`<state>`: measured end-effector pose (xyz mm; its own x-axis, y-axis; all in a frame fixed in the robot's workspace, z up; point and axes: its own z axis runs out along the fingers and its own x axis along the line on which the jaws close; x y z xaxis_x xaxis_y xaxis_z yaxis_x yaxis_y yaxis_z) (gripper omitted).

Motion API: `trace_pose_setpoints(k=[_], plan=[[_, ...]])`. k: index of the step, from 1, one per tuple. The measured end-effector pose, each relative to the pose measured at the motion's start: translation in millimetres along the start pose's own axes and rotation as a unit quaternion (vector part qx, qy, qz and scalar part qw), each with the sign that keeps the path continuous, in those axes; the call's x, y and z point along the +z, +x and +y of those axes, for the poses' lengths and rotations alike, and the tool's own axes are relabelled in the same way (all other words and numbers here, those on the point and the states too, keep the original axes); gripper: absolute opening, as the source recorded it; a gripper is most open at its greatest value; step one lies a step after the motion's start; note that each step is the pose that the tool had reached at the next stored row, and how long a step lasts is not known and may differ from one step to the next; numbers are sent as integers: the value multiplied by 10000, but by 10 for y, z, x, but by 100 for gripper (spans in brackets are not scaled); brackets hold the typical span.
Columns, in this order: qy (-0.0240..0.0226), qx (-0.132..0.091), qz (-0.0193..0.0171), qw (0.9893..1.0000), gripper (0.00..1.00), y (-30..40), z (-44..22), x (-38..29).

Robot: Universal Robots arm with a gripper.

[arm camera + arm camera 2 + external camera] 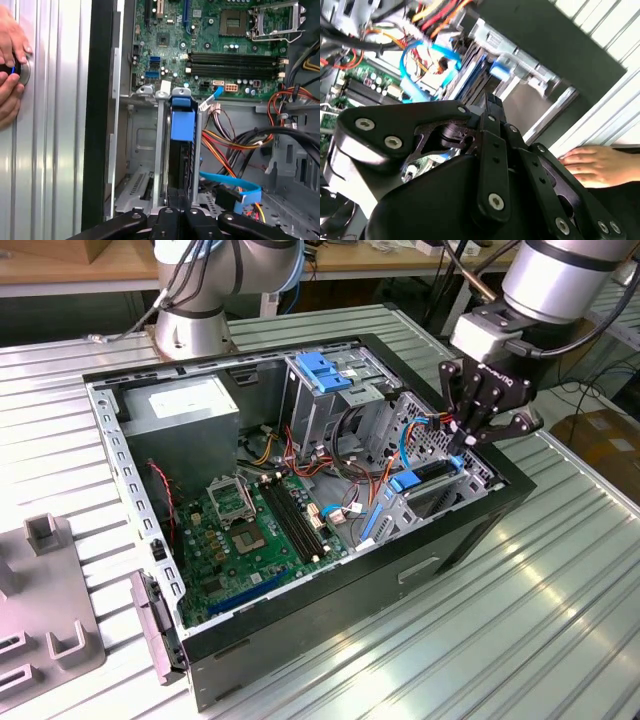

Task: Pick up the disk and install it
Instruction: 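Insert the first disk wire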

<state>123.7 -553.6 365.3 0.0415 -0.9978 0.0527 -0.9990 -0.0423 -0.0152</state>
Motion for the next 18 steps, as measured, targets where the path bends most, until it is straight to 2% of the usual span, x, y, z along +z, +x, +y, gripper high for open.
trace_pose_setpoints(k=[1, 4, 7, 11, 16, 17, 18], plan=[[0, 0, 6, 10000, 11, -9, -43, 0], [9, 0, 38, 10000, 11, -52, -88, -14], [66, -9, 73, 10000, 11, -81, -94, -35], [138, -204, 76, 9997, 11, -81, -94, -48], [176, -397, 98, 9990, 11, -85, -95, -50], [182, -432, 124, 9988, 11, -110, -101, -55], [178, -434, 168, 9988, 11, -156, -115, -59]])
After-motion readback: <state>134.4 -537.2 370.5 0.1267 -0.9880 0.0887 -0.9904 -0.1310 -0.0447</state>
